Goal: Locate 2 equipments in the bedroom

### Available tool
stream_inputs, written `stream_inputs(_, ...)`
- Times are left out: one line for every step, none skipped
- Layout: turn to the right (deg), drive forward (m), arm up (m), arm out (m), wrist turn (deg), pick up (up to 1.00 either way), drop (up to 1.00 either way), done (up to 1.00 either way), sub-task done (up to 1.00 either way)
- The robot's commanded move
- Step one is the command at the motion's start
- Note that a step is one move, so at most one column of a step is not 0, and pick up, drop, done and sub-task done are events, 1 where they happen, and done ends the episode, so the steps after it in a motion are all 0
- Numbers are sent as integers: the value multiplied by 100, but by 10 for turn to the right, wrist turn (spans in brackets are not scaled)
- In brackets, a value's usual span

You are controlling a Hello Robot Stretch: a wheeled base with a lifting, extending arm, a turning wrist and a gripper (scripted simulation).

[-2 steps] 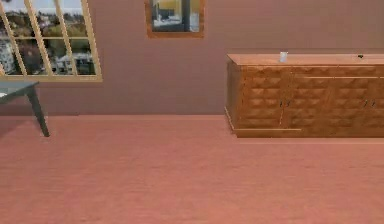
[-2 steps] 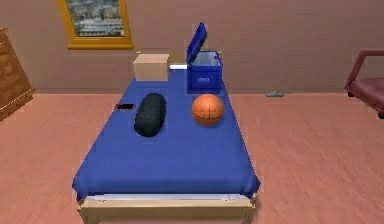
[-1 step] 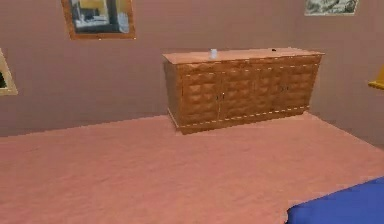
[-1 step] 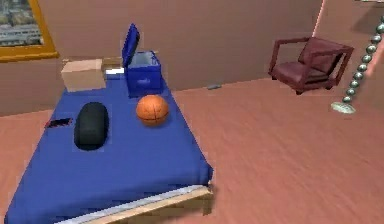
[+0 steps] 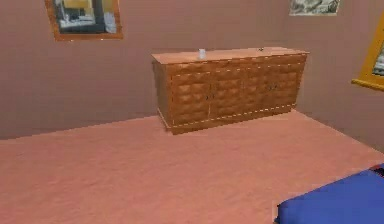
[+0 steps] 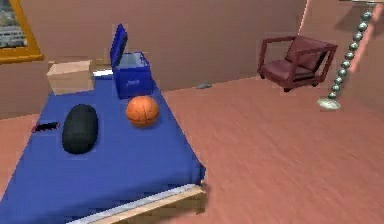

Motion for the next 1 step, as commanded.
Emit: stream_inputs(0,100,0,0,0,0,0,0,0)
